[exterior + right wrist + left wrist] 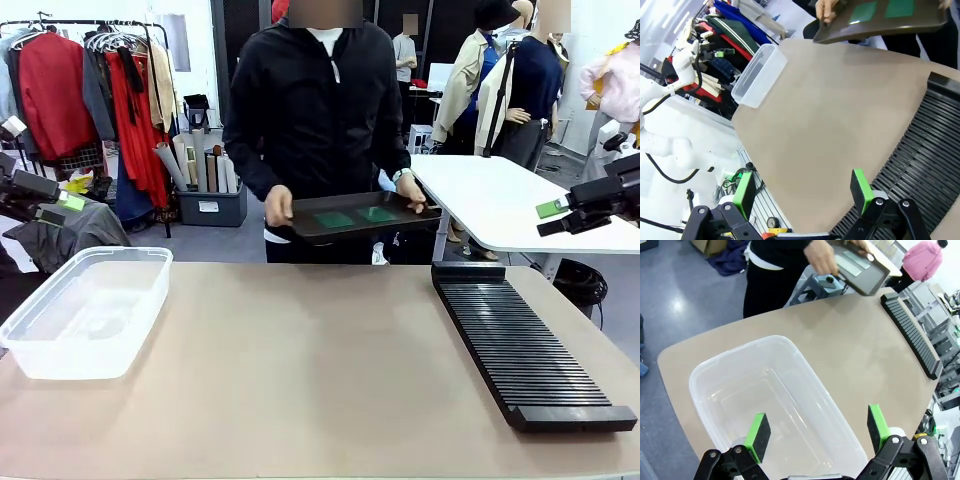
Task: Sort PCBs into racks and boxes based on the side picked up.
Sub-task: Pick up the Blank PCB handed by the Human.
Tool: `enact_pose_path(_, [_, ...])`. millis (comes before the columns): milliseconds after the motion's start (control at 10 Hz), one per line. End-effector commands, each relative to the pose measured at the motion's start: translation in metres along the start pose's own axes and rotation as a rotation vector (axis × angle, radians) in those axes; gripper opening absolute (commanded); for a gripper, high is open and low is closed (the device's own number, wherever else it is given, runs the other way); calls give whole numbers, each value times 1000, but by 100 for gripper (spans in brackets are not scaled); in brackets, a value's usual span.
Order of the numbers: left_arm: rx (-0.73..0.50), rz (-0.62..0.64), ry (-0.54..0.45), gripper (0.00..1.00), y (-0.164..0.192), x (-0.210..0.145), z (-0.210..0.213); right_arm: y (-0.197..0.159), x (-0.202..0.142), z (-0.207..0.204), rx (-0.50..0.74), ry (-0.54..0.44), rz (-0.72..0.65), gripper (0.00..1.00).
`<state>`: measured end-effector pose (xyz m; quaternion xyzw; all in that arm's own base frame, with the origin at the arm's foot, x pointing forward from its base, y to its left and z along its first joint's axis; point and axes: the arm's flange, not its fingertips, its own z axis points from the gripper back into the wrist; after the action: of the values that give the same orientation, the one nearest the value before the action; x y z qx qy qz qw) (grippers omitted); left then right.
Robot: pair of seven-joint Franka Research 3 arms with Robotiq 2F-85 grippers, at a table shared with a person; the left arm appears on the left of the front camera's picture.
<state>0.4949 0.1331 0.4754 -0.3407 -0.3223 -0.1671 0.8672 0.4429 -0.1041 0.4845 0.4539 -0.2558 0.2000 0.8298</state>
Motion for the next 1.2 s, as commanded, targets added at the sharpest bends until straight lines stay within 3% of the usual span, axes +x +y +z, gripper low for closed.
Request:
enact_pose_path(0, [-38,-27,-38,100,4,0,-2,8,-1,-1,30,-38,-6,100])
enact_pose_path(100, [0,0,0,100,0,0,0,9,-1,0,27,-47,17,100])
enact_pose_path(200, [0,0,0,100,0,0,0,1,0,1,7,-3,0,100])
enact_pose_path(1100, [0,0,0,100,0,0,0,1,0,1,7,-3,0,100])
